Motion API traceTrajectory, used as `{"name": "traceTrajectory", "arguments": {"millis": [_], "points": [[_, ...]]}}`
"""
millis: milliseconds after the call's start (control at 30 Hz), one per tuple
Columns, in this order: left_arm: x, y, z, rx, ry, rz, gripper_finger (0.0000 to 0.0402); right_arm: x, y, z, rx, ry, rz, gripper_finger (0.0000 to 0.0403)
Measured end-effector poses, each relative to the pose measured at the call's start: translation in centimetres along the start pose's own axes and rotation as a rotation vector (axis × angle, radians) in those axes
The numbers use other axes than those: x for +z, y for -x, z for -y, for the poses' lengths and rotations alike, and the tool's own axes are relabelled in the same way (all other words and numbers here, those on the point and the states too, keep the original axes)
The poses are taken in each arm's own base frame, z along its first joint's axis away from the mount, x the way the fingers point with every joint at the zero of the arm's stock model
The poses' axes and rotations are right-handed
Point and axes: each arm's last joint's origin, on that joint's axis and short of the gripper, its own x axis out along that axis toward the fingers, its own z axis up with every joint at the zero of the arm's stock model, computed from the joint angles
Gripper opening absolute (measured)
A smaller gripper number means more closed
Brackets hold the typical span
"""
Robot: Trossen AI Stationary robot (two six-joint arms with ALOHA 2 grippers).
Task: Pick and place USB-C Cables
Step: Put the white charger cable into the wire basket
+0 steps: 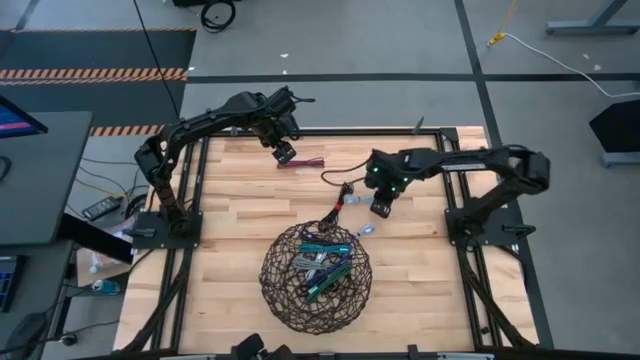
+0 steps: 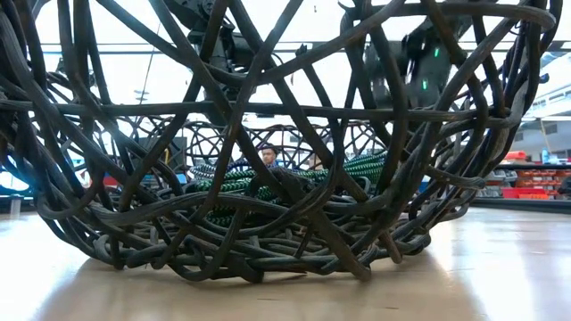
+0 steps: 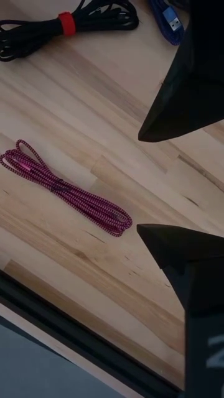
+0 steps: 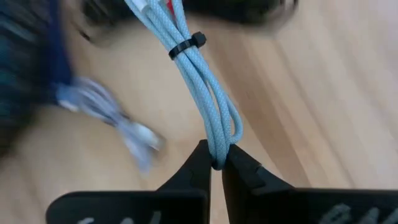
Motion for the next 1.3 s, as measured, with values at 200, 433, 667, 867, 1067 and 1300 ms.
{"name": "traceTrajectory", "arguments": {"millis": [200,433,667,867,1067,1300], "points": [[0.0,0.0,0.0,0.0,0.001,0.0,0.0233,0.6,7.1,-3.4,0.09,0.037,0.252,0.002],[0.0,0.0,0.0,0.0,0.001,0.0,0.0233,0.6,12.0,-7.3,0.196,0.163,0.388,0.002],[0.0,0.0,0.0,0.0,0.001,0.0,0.0233,0.3,11.1,-10.0,0.227,0.235,0.29,0.002],[0.0,0.0,0.0,0.0,0.001,0.0,0.0233,0.4,7.1,-12.7,0.215,0.262,0.159,0.002],[0.0,0.0,0.0,0.0,0.001,0.0,0.0233,0.9,2.8,-15.0,0.223,0.274,0.107,0.002],[0.0,0.0,0.0,0.0,0.0,0.0,0.0233,1.7,-0.7,-16.9,0.284,0.272,0.13,0.002]]}}
